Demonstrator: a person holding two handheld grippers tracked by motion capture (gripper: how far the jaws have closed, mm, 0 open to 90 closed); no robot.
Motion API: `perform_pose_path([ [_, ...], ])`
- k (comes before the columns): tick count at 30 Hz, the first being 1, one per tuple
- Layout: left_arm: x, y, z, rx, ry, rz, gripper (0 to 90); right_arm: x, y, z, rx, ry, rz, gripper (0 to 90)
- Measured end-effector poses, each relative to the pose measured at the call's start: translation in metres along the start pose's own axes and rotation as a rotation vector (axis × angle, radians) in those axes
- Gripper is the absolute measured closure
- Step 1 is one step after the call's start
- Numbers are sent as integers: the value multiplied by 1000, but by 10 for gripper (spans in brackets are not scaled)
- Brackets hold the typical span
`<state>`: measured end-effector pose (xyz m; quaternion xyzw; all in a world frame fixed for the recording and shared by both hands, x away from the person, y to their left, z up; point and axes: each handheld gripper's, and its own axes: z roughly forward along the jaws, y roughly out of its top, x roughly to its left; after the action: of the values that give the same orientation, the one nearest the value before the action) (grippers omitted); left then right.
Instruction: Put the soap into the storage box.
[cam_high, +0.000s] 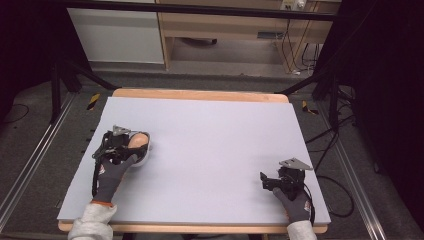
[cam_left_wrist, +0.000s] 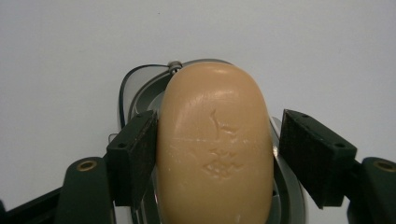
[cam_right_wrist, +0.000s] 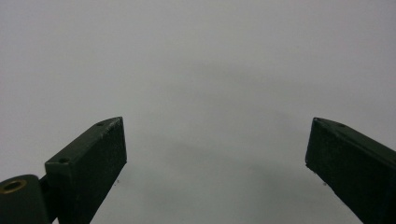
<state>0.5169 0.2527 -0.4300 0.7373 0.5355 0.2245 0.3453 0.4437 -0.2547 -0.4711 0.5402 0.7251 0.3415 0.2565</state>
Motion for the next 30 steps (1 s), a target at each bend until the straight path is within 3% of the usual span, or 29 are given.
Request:
perform_pose_path([
  [13,-7,4,-11,-57,1,25,270,1,0,0,-3,-4,2,56],
  [21,-14,4,-16,-74,-48,29,279,-1,0,-1,-6,-4,-1,56],
  [24,-20,0,-20,-77,-85,41,285,-1,0,-2,-9,-8,10,56],
  [30,-31,-12,-27,-65,-110,72,291,-3,0,-4,-18,-13,19,56],
])
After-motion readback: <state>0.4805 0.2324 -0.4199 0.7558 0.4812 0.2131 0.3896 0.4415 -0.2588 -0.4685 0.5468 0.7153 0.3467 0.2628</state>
